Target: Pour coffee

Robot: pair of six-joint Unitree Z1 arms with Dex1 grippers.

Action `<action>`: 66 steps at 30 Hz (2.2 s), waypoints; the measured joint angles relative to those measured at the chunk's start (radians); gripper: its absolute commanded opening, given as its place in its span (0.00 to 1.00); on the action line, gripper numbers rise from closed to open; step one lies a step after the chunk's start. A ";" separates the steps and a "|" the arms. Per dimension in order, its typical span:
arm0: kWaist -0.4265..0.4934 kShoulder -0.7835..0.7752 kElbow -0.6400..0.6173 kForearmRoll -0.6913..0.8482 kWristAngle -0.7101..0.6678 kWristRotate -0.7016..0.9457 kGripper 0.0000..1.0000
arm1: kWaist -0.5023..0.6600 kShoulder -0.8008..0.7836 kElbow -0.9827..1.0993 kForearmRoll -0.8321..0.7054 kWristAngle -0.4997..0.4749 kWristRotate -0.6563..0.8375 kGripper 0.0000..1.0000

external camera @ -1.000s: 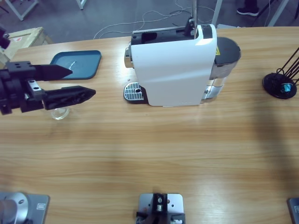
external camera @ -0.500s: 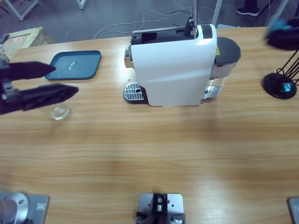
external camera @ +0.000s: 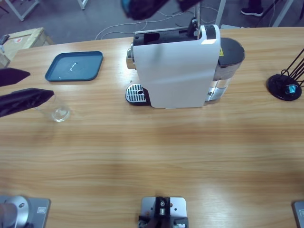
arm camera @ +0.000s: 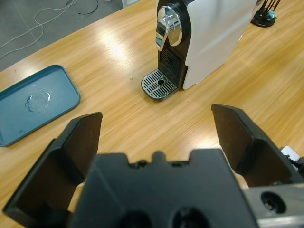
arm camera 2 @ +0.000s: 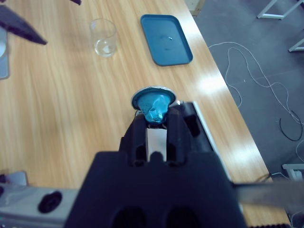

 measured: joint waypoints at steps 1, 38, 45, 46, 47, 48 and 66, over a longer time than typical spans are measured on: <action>0.000 0.000 0.000 0.000 0.000 0.000 0.99 | 0.000 0.020 -0.019 0.000 0.000 0.000 0.00; 0.001 0.002 0.000 -0.001 0.000 -0.011 0.99 | -0.114 0.160 0.011 -0.042 0.018 -0.015 0.42; 0.001 0.002 0.000 -0.001 0.000 -0.013 0.99 | -0.114 0.161 0.014 -0.048 0.014 0.010 1.00; 0.001 0.002 0.000 -0.001 0.000 -0.013 0.99 | -0.114 0.161 0.014 -0.051 0.012 0.013 1.00; 0.001 0.002 0.000 -0.001 0.000 -0.013 0.99 | -0.114 0.161 0.014 -0.054 0.010 0.015 1.00; 0.001 0.002 0.000 -0.001 0.000 -0.013 0.99 | -0.114 0.161 0.014 -0.058 0.008 0.017 1.00; 0.001 0.002 0.000 -0.001 0.000 -0.023 0.99 | 0.057 0.010 0.181 -0.009 -0.104 0.286 0.00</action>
